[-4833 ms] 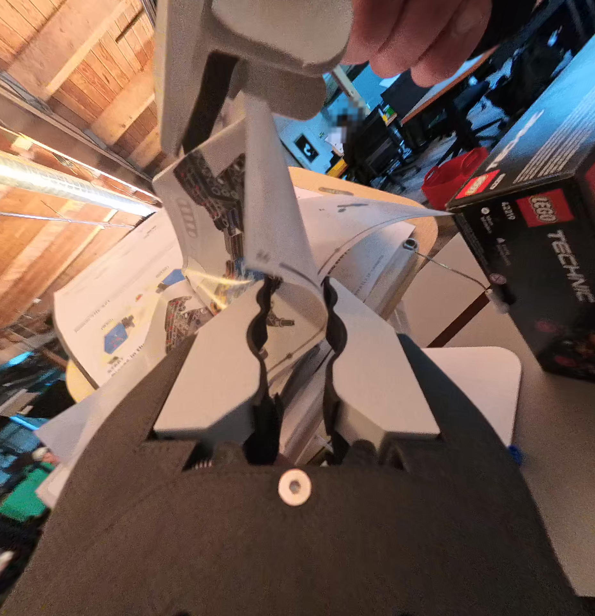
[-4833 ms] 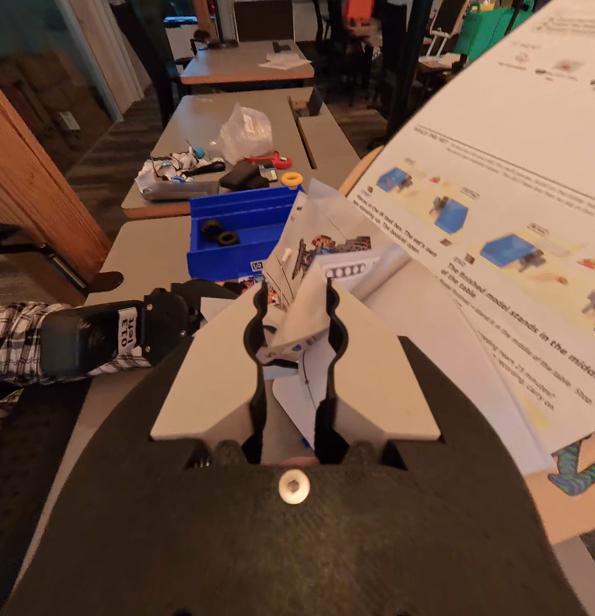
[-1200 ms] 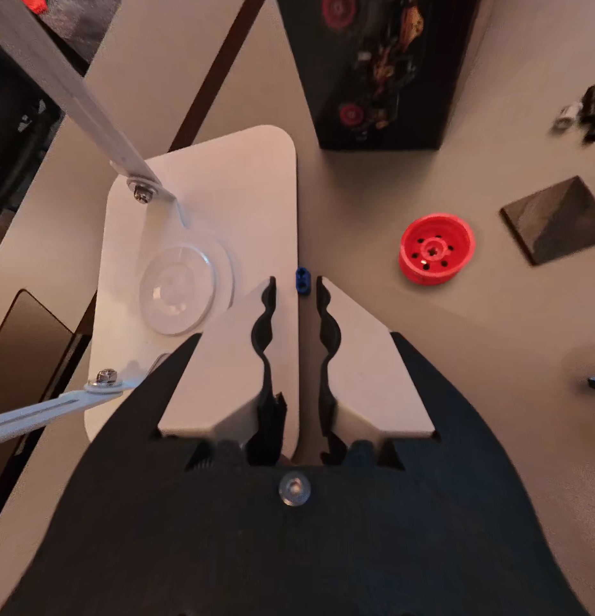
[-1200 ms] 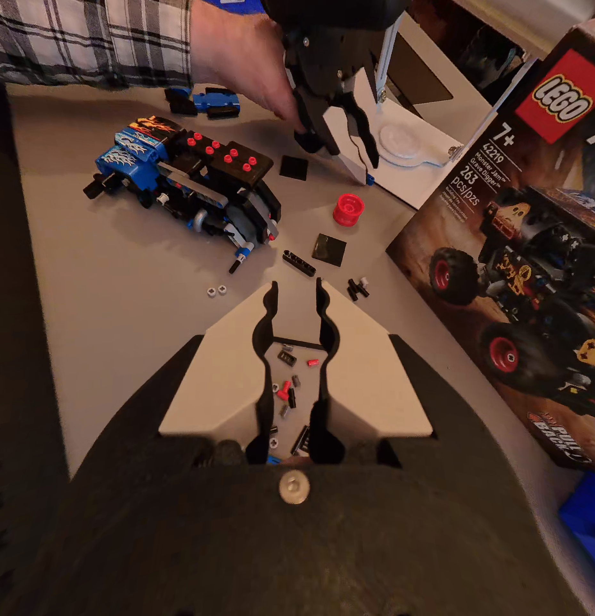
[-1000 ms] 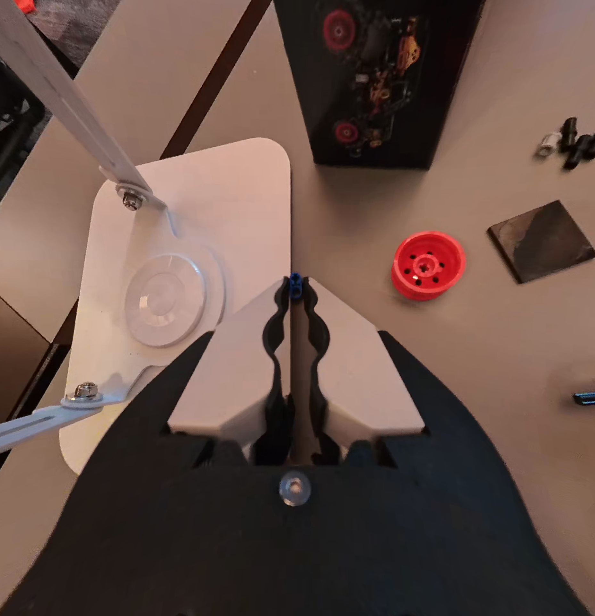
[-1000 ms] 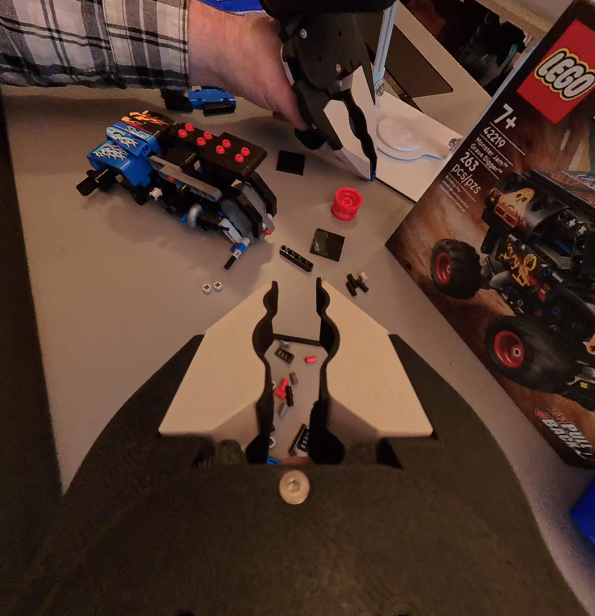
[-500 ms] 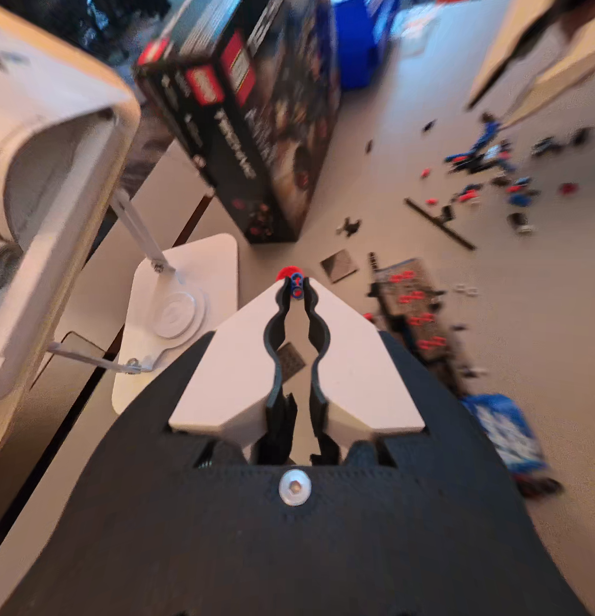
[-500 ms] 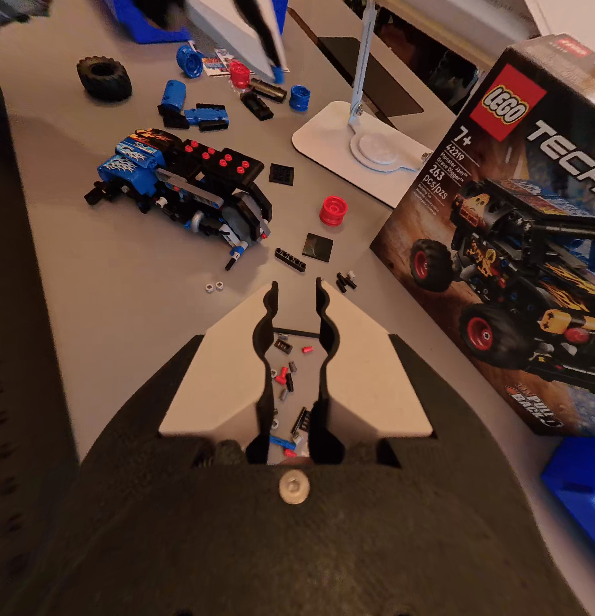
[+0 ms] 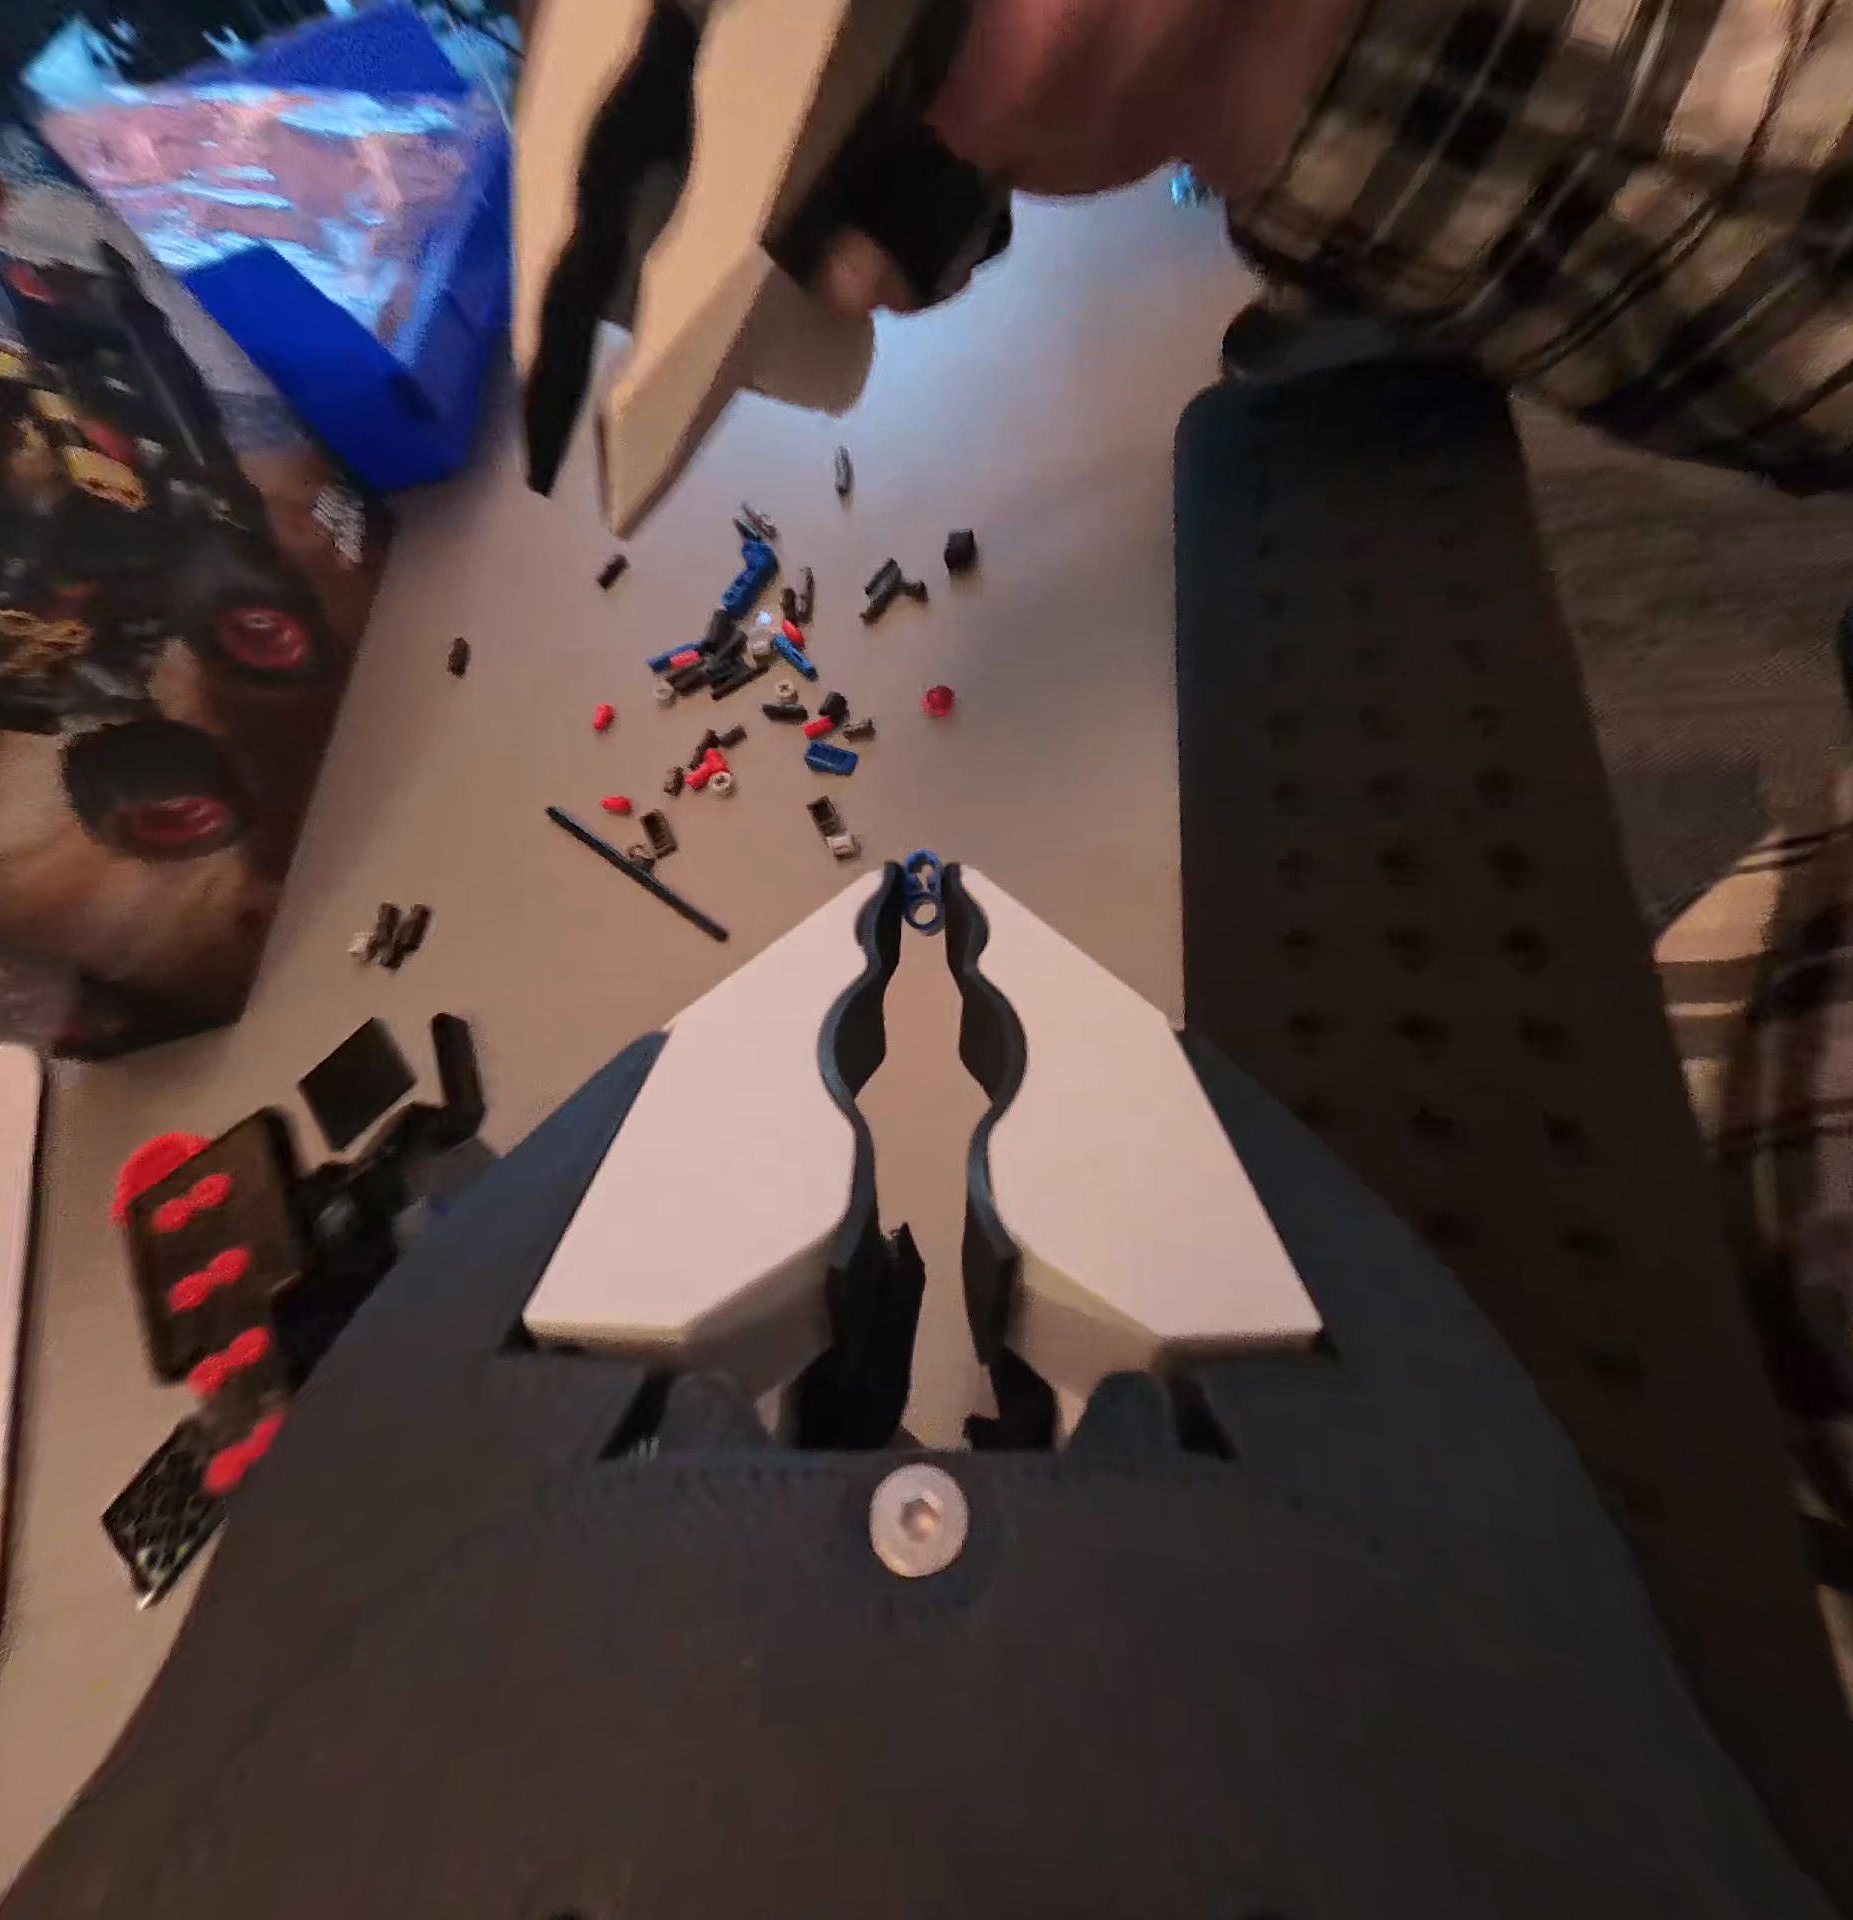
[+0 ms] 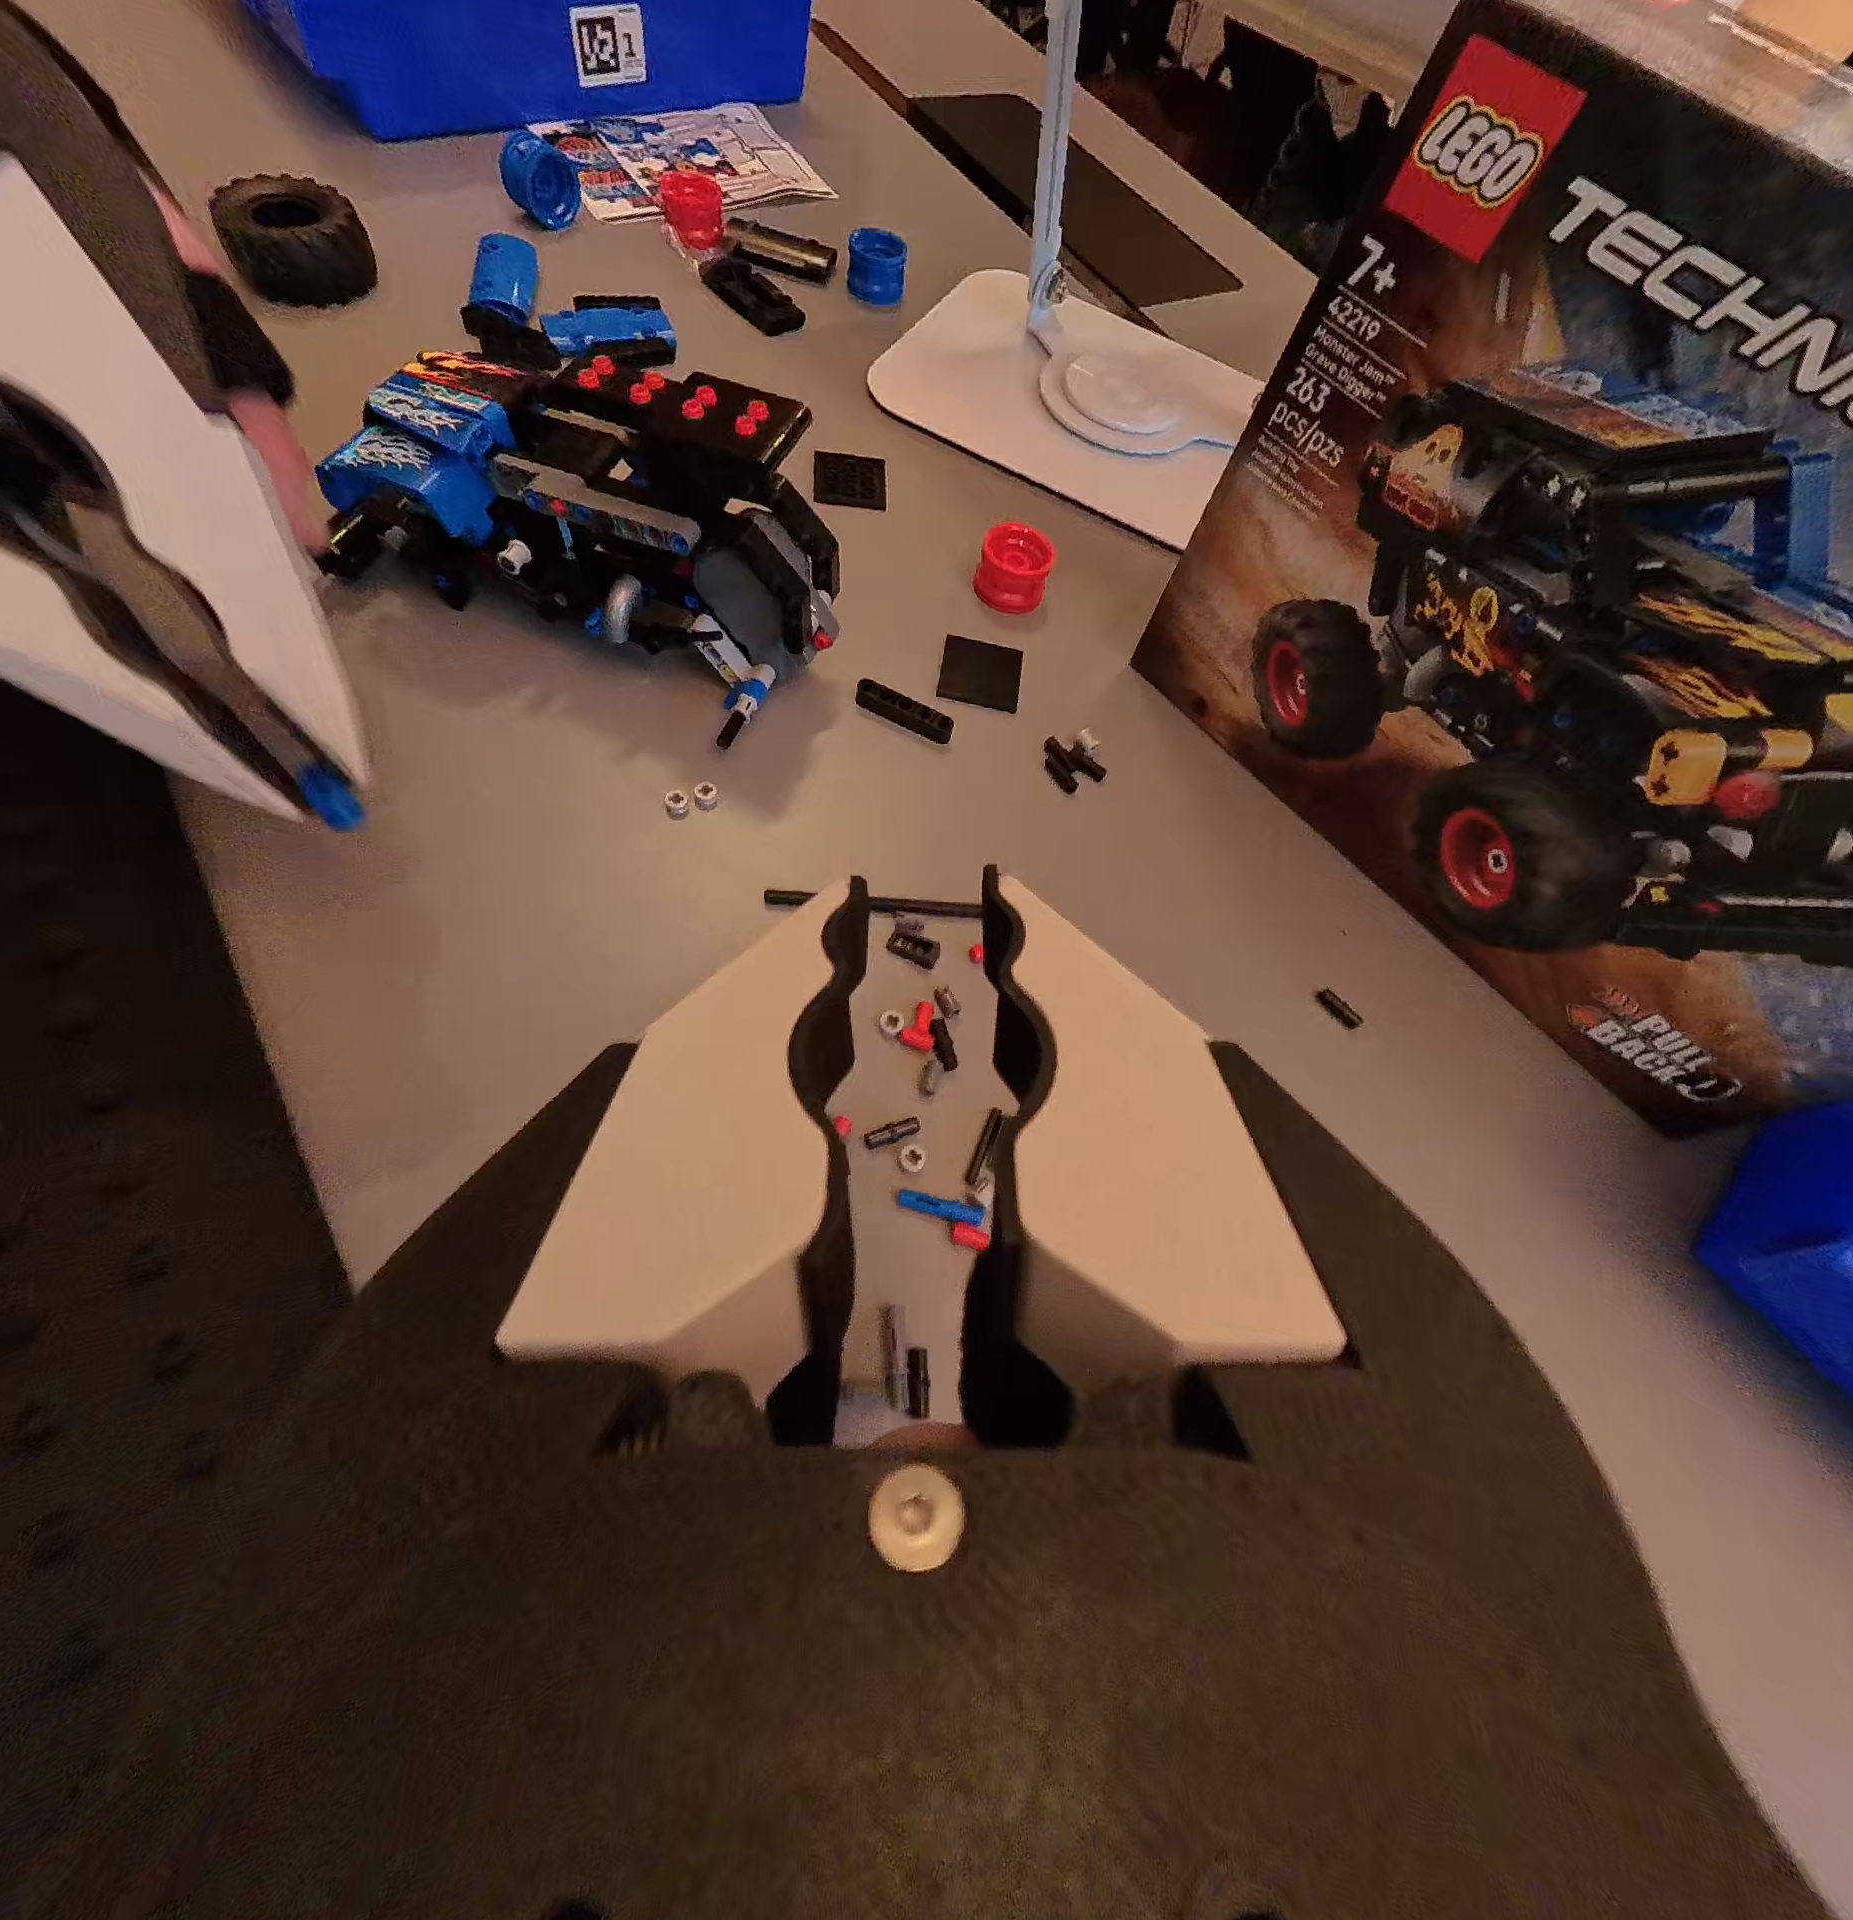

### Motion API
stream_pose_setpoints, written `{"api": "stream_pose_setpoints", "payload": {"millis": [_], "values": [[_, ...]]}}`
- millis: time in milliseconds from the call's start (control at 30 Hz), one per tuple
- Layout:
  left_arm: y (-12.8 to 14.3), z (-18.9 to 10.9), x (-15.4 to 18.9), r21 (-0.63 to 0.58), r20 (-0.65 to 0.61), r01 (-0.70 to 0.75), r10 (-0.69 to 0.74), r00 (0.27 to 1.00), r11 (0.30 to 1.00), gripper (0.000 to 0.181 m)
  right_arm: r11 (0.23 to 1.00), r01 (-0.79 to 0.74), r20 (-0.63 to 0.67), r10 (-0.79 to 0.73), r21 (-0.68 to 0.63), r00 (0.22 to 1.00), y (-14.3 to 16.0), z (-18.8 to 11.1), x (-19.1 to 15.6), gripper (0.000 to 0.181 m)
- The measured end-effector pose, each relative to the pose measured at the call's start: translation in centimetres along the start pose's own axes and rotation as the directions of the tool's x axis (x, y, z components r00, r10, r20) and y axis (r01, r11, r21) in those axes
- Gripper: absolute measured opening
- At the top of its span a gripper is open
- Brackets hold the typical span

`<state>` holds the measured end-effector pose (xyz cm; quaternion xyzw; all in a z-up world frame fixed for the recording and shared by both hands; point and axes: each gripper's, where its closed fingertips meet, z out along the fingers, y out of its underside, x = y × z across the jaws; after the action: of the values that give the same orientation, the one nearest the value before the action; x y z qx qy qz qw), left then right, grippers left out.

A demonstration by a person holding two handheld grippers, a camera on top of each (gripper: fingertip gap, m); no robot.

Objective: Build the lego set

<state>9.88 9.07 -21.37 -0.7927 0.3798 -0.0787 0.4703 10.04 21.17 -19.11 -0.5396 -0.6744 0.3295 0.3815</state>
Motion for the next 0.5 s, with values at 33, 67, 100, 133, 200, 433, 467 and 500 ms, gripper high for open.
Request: {"api": "stream_pose_setpoints", "payload": {"millis": [33,67,100,133,200,433,467,500], "values": [[0.5,1.1,0.2,-0.024,-0.002,-0.02,0.02,1.0,0.999,0.006,1.0,-0.005,-0.002,0.005,0.001,1.0,0.2,-0.1,0.0,0.02],[0.8,2.0,0.2,-0.035,0.003,-0.025,0.026,1.0,0.999,0.006,1.0,-0.009,-0.005,0.009,-0.001,1.0,0.4,-0.2,-0.1,0.02],[1.3,2.9,0.2,-0.045,-0.004,-0.022,0.022,1.0,0.999,0.006,1.0,-0.01,-0.011,0.01,-0.004,1.0,0.7,-0.4,-0.1,0.02],[1.9,3.7,0.1,-0.063,-0.008,-0.022,0.021,1.0,0.998,0.006,1.0,-0.01,-0.018,0.009,-0.01,1.0,0.9,-0.5,-0.1,0.02],[3.2,4.6,-1.0,-0.105,0.029,-0.017,0.02,0.999,0.994,0.006,1.0,-0.007,-0.032,0.007,-0.026,0.999,1.5,-0.8,0.0,0.02],[6.1,4.4,-4.4,-0.195,0.144,0.001,0.028,0.989,0.981,0.006,0.995,-0.02,-0.071,0.013,-0.1,0.997,4.2,-1.4,1.1,0.02],[6.4,4.2,-4.9,-0.201,0.151,0.016,0.015,0.988,0.979,0.006,0.993,-0.019,-0.075,0.01,-0.117,0.997,4.6,-1.5,1.3,0.02],[6.6,4.0,-5.4,-0.198,0.165,0.034,-0.001,0.986,0.98,0.006,0.99,-0.018,-0.078,0.008,-0.136,0.997,5.1,-1.5,1.5,0.02]]}}
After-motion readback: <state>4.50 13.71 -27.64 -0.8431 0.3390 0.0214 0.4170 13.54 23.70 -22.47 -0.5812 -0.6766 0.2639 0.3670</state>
